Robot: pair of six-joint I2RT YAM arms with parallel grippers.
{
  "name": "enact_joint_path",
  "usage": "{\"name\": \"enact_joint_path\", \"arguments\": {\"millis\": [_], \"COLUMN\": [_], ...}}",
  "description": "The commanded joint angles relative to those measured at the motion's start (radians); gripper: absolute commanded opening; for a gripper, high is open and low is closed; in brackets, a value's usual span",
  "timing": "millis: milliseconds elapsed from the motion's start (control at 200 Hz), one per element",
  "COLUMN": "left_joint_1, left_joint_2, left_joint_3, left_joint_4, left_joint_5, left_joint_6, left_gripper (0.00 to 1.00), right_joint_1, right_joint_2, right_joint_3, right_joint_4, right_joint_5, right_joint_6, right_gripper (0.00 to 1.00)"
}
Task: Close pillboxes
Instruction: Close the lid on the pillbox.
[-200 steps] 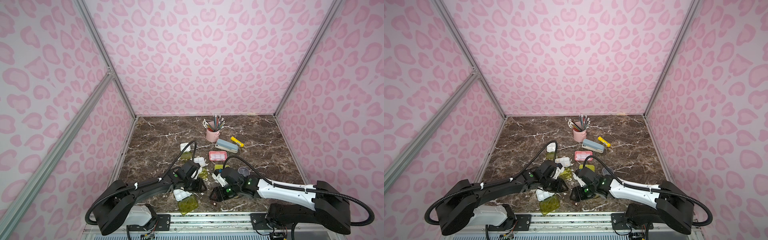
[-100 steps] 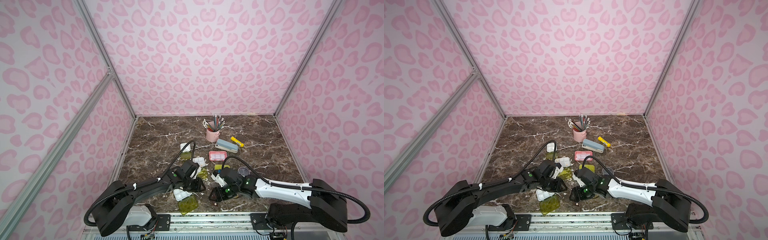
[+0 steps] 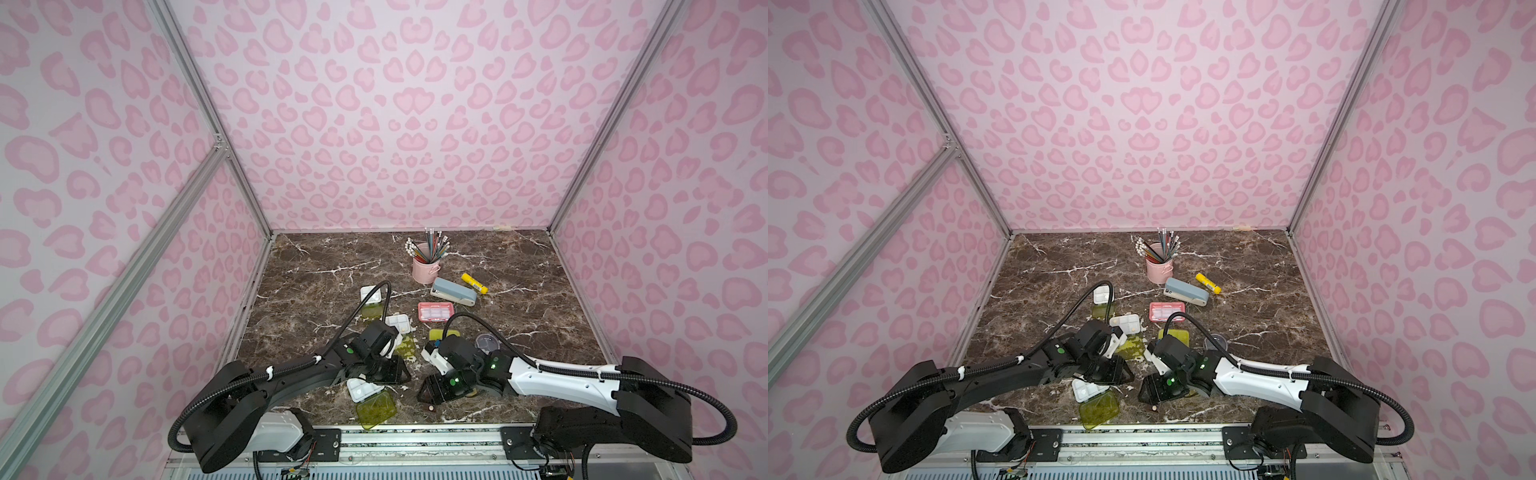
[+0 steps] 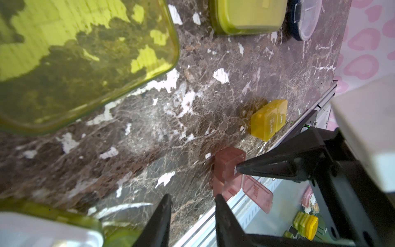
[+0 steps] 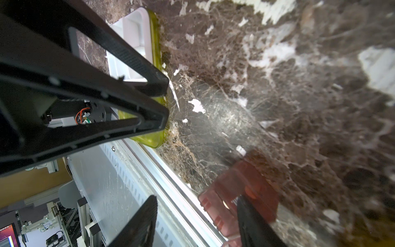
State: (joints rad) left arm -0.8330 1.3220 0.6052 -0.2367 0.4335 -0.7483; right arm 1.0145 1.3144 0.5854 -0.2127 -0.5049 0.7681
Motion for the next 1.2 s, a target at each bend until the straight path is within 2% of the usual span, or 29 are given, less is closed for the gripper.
{"name": "enact_joint_path", "arguments": {"millis": [0, 880, 1195], "left_joint_1": [0.001, 0.004, 0.008], "left_joint_2": [-0.006, -0.01, -0.024], "left_joint_3": [-0.004, -0.012, -0.011], "left_joint_4": [0.004, 0.007, -0.004], "left_joint_5": [-0.004, -0.002, -0.004], "left_joint_6": [0.011, 0.013, 0.017], "left_gripper": [0.37, 0.37, 0.37], "right_joint_1": [0.0, 0.0, -0.001], "right_joint_2": [0.008, 0.016, 0.004], "right_joint_3": [-0.009, 0.0, 0.073], "right_joint_4": [0.005, 0.012, -0.026], "right_joint_5": [0.006, 0.014, 0.049], "right_joint_6": [0.0, 0.003, -0.007], "right_gripper": [0.62, 0.62, 0.62]}}
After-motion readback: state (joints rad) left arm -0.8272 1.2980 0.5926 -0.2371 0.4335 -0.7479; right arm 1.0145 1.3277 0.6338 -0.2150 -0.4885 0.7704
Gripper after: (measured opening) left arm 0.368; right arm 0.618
